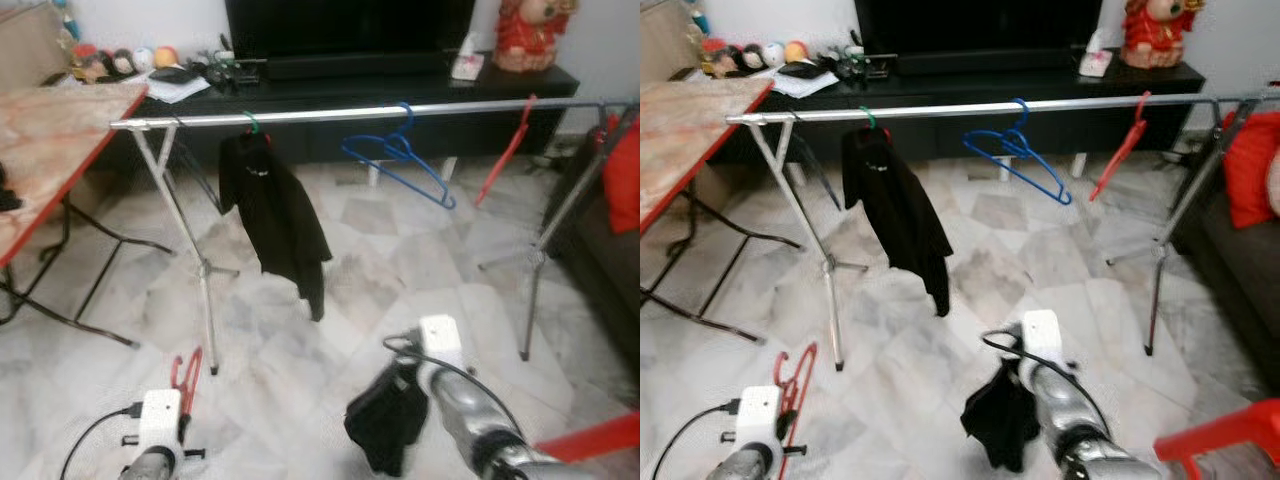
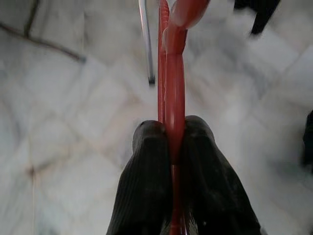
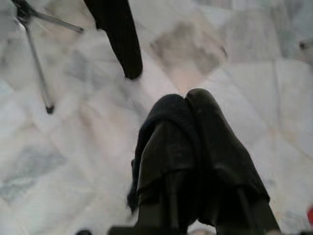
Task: Hang hanger
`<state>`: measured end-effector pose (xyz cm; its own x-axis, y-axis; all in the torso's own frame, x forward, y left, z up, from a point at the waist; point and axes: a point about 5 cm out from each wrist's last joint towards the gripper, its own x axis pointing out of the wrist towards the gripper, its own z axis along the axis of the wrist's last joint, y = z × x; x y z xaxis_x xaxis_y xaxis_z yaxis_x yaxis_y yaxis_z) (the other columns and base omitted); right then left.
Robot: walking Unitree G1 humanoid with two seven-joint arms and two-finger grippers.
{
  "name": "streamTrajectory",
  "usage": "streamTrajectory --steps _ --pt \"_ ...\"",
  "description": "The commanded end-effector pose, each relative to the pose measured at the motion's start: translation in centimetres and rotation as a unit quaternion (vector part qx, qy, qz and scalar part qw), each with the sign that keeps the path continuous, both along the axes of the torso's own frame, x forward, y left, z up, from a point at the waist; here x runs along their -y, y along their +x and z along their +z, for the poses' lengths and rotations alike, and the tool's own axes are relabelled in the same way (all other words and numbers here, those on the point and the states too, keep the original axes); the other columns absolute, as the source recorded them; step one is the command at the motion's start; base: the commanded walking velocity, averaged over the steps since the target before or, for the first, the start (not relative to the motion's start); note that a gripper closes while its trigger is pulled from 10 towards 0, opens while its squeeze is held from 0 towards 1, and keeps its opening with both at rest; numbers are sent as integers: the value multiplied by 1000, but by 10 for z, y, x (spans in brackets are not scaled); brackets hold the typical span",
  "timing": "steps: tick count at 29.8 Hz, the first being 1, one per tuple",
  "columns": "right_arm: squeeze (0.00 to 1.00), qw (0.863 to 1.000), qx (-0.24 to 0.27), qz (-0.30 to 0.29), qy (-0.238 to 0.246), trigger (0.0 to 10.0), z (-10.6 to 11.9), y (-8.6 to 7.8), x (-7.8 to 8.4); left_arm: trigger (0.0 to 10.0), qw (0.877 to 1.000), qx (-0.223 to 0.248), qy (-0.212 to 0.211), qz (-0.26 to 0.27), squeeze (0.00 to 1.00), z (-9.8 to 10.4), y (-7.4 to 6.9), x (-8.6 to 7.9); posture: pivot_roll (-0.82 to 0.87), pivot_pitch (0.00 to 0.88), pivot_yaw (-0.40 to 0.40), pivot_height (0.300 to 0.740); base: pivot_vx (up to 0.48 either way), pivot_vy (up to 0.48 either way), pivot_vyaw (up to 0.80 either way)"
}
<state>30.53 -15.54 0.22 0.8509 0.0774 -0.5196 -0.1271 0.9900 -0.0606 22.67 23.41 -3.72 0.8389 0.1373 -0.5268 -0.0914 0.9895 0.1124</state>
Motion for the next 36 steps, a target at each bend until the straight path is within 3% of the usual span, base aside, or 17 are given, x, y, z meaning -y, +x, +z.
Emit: streamTrajectory --steps 1,5,7,8,9,11,15,20,21,24,28,32,36 --pt "0 1000 27 10 -10 10000 12 10 3 10000 999 26 -1 -28 0 9 8 1 -56 0 59 740 0 0 0" --pt "0 998 35 38 -34 10000 18 16 0 10000 997 52 -11 -59 0 19 16 1 -57 0 57 740 0 0 0" --pt "0 994 56 71 -61 10000 30 26 -5 10000 983 106 -31 -147 0 45 31 13 -54 0 55 740 0 0 0" --pt "0 994 59 70 -60 10000 34 29 -5 10000 977 114 -34 -179 0 53 34 19 -49 0 54 740 0 0 0" --pt "0 994 59 70 -60 10000 34 29 -5 10000 977 114 -34 -179 0 53 34 19 -49 0 54 740 0 0 0" --pt "0 993 64 72 -62 10000 40 34 -7 10000 962 115 -30 -244 0 65 38 28 -49 0 54 740 0 0 0" --pt "0 989 79 94 -87 10000 54 45 -11 10000 936 98 -53 -334 0 79 35 39 -48 0 56 740 0 0 0" --pt "0 988 79 97 -89 10000 55 45 -11 10000 934 92 -57 -341 0 83 32 40 -48 0 56 740 0 0 0" --pt "0 987 95 106 -77 10000 69 55 -16 10000 917 76 -67 -386 0 96 30 43 -55 0 58 740 0 0 0" --pt "0 983 112 121 -76 10000 83 63 -23 10000 897 49 -69 -433 0 107 26 47 -53 0 58 740 0 0 0" --pt "0 981 123 132 -70 10000 93 68 -32 10000 883 16 -85 -461 0 110 20 47 -50 0 58 740 0 0 0" --pt "0 980 120 146 -64 10000 97 70 -40 10000 860 -19 -101 -500 0 113 9 54 -48 0 60 740 0 0 0" --pt "0 977 121 159 -69 10000 99 71 -45 10000 853 -27 -103 -511 0 118 8 57 -47 0 62 740 0 0 0"
